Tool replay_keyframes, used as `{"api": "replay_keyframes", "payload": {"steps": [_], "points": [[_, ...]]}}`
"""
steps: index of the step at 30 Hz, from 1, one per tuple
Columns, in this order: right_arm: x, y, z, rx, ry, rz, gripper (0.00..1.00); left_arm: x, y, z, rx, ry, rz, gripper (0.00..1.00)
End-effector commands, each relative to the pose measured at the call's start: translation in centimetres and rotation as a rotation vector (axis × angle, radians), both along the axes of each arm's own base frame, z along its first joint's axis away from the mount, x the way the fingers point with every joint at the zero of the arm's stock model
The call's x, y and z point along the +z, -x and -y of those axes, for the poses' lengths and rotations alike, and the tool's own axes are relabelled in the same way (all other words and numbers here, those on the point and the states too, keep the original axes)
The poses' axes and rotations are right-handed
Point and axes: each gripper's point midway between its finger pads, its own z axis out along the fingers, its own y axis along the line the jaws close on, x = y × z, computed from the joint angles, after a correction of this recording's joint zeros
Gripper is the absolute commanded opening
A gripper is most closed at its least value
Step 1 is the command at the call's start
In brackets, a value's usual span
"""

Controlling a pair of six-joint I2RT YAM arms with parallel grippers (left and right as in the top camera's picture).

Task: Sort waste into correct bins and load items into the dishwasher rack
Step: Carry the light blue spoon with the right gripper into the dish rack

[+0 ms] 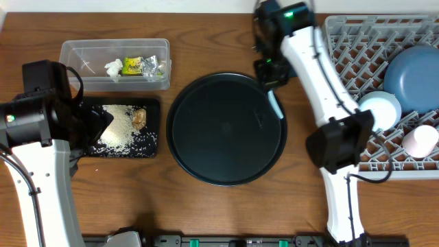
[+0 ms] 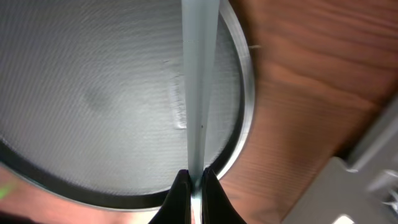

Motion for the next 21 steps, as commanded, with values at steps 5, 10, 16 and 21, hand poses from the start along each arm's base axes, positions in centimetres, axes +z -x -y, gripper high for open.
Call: {"api": "replay_keyframes", "payload": {"steps": [5, 10, 16, 21], "points": [[6.1, -2.4, 10.1, -0.187, -0.031, 0.163, 0.01, 0.0, 0.2, -0.3, 0.015, -0.013, -0.007, 0.98], [6.5, -2.9, 16.4, -0.304, -0.052, 0.182, 0.01, 0.0, 0.2, -0.3, 0.015, -0.013, -0.007, 0.98], [6.7, -4.0, 21.4, -0.394, -0.089, 0.238, 0.01, 0.0, 0.2, -0.3, 0.015, -0.013, -0.007, 0.98], [6.1, -4.7, 22.3, -0.410, -0.089, 0.252, 0.01, 0.0, 0.2, -0.3, 0.015, -0.013, -0.007, 0.98]]}}
